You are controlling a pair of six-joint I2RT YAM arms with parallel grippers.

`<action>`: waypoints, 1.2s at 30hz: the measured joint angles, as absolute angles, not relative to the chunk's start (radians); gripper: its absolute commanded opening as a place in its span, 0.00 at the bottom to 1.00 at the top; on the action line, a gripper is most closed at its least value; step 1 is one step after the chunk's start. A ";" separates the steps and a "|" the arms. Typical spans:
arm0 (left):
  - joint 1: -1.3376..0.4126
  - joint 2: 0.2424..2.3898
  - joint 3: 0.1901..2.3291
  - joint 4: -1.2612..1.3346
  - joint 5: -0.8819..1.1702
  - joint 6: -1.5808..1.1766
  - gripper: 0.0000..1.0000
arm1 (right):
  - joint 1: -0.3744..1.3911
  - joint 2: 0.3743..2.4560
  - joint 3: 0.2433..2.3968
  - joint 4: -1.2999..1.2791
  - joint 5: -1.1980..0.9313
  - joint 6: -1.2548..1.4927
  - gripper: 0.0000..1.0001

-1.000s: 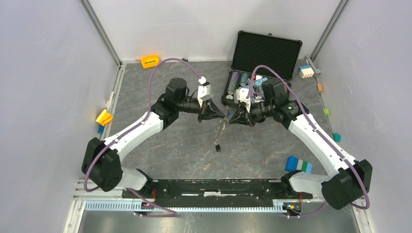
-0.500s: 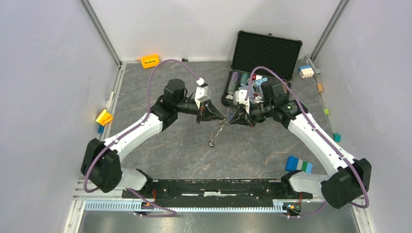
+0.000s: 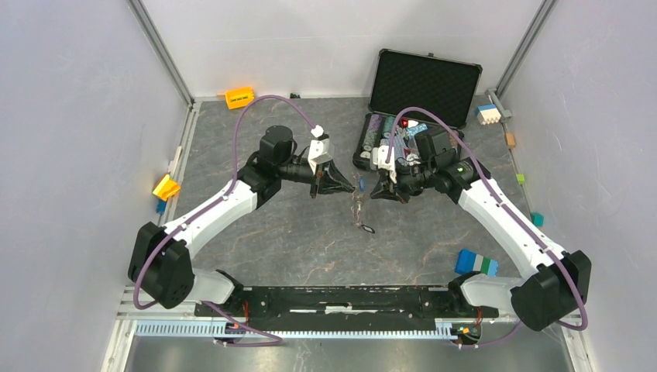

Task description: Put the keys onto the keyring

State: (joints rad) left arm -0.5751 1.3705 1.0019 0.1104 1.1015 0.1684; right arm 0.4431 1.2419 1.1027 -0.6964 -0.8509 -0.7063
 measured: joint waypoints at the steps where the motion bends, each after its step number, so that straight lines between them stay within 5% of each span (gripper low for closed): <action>1: -0.575 1.370 1.002 0.099 1.102 0.177 0.02 | 0.443 1.242 1.108 -0.699 -0.851 -0.706 0.13; 7: -0.575 1.370 1.002 0.084 1.102 0.186 0.02 | 0.443 1.241 1.112 -0.694 -0.887 -0.704 0.43; 13: -0.575 1.370 1.002 0.100 1.102 0.180 0.02 | 0.443 1.235 1.074 -0.651 -0.945 -0.685 0.48; 26: -0.575 1.370 1.002 0.109 1.102 0.178 0.02 | 0.459 1.277 1.073 -0.570 -1.018 -0.612 0.36; 36: -0.575 1.370 1.002 0.111 1.102 0.178 0.02 | 0.463 1.278 1.073 -0.537 -1.042 -0.575 0.18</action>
